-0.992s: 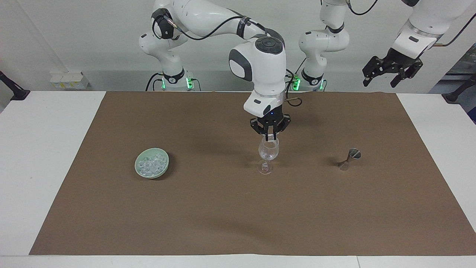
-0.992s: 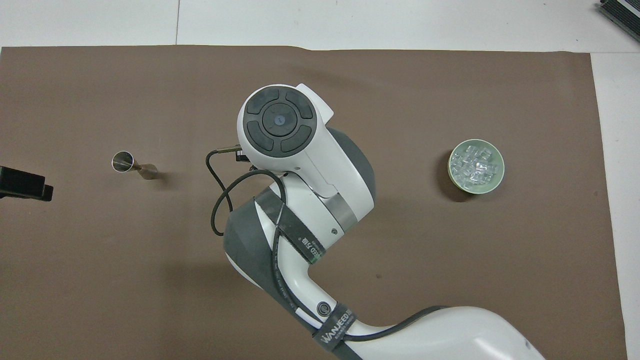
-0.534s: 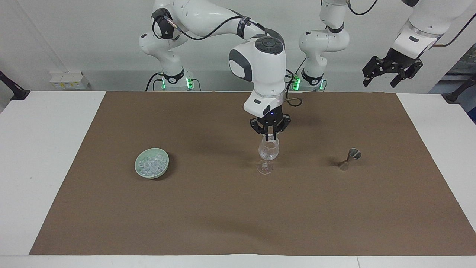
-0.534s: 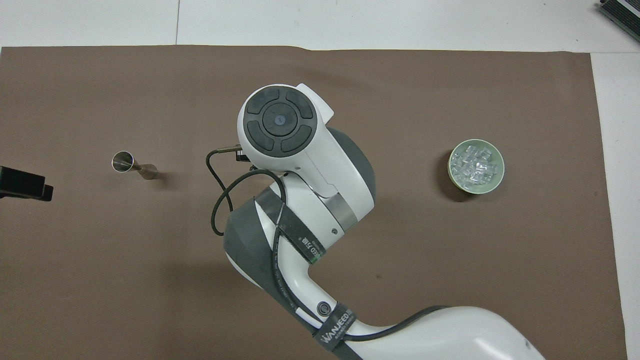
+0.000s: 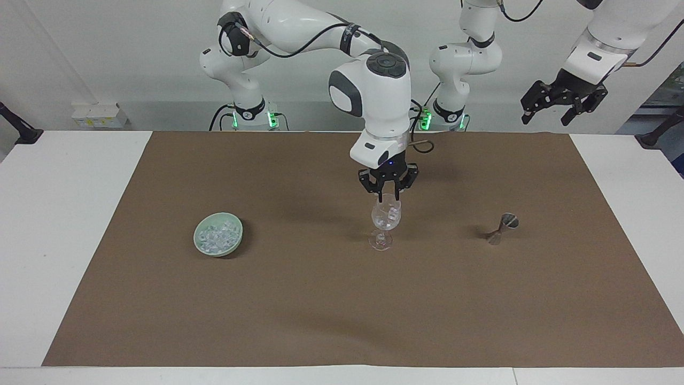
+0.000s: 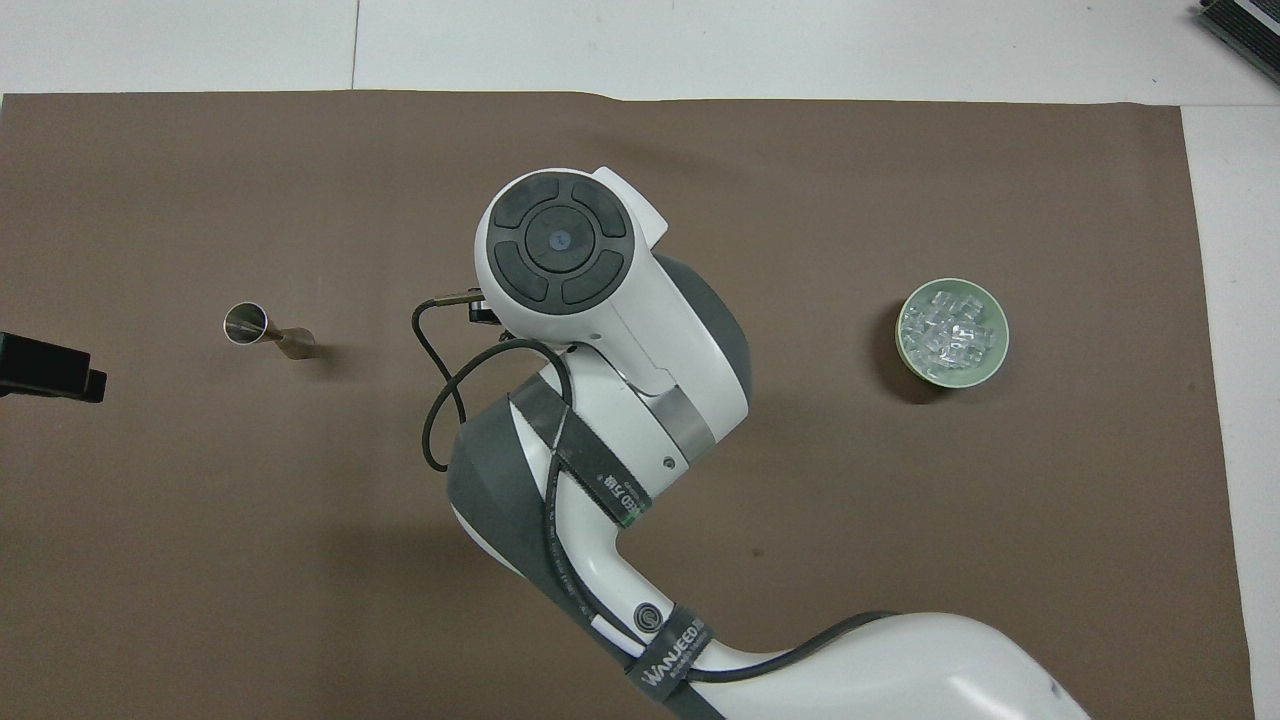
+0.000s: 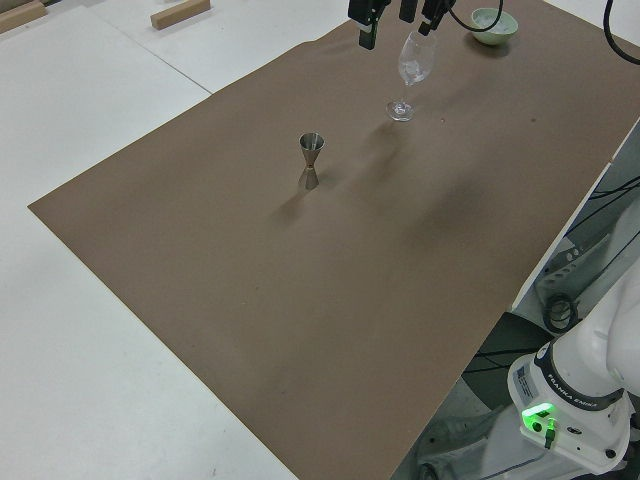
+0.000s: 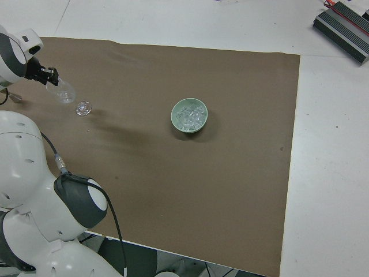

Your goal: Pour wine and add ice with both arms

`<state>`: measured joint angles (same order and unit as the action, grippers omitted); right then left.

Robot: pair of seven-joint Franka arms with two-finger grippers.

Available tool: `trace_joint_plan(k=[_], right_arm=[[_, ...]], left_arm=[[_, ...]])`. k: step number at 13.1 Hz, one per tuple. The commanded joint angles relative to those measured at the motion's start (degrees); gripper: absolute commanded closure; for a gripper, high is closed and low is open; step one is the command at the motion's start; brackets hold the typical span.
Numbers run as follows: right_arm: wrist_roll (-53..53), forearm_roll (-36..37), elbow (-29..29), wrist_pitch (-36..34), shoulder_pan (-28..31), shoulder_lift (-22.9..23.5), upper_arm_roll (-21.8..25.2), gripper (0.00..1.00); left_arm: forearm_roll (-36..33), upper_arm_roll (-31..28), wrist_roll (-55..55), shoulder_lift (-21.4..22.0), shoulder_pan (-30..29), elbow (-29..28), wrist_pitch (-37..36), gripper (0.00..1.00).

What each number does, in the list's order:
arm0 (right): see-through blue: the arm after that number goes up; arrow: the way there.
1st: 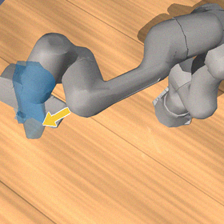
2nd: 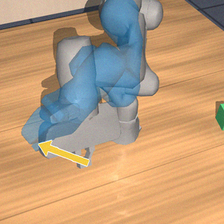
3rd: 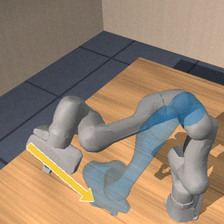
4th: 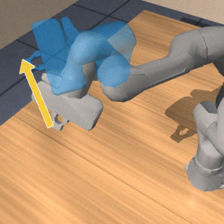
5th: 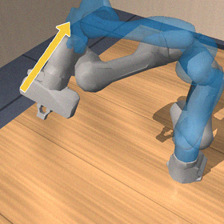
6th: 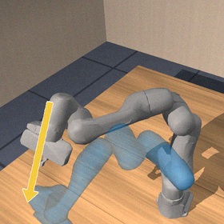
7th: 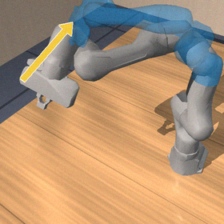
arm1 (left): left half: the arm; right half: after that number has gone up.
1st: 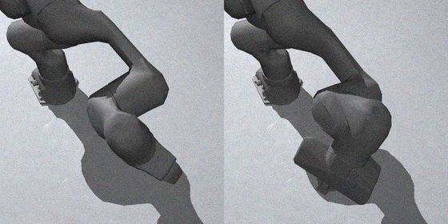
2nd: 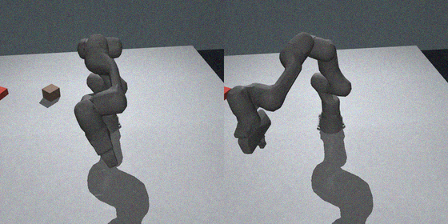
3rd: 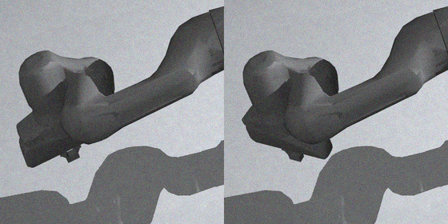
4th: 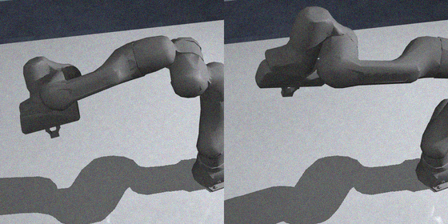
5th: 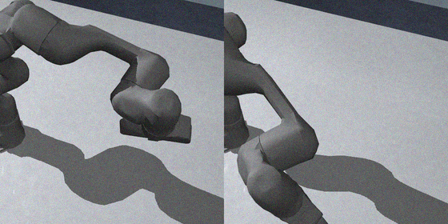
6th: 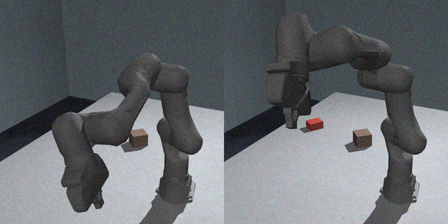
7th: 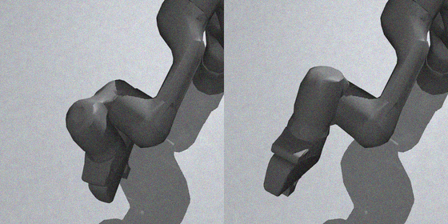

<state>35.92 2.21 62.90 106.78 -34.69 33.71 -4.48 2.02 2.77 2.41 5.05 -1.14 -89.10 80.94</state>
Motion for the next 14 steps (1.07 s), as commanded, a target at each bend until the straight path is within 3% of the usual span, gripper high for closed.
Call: trace_joint_plan(k=[1, 4, 6, 7, 8, 12, 14], right_arm=[[0.64, 0.95, -0.32, 0.01, -0.02, 0.13, -0.09, 0.47], [0.64, 1.04, -0.32, -0.08, -0.02, 0.13, -0.09, 0.44], [0.73, 1.12, -0.32, -0.16, -0.11, 0.04, -0.09, 0.25], [0.73, 1.39, -0.32, -0.16, -0.03, -0.22, -0.09, 0.08], [0.73, 1.48, -0.32, -0.16, -0.02, -0.39, -0.09, 0.00], [0.73, 1.30, 0.63, -0.25, 0.41, -2.23, 0.08, 0.00], [-0.84, 1.30, 5.97, -0.25, 1.46, -7.13, 0.44, 0.00]], left_arm=[[-0.18, 0.22, 1.02, 0.66, -0.61, -0.11, -0.34, 0.00], [-0.18, 0.22, 1.02, 0.66, -0.61, -0.20, -0.34, 0.00], [-0.18, 0.22, 1.02, 0.66, -0.61, -0.20, -0.34, 0.00], [-0.18, 0.22, 1.02, 0.75, -0.61, -0.20, -0.34, 0.00], [-0.18, 0.22, 1.02, 0.66, -0.61, -0.11, -0.34, 0.00], [-0.18, 0.22, 1.02, 0.66, -0.61, -0.11, -0.34, 0.00], [-0.18, 0.22, 1.02, 0.66, -0.61, -0.20, -0.34, 0.00]])
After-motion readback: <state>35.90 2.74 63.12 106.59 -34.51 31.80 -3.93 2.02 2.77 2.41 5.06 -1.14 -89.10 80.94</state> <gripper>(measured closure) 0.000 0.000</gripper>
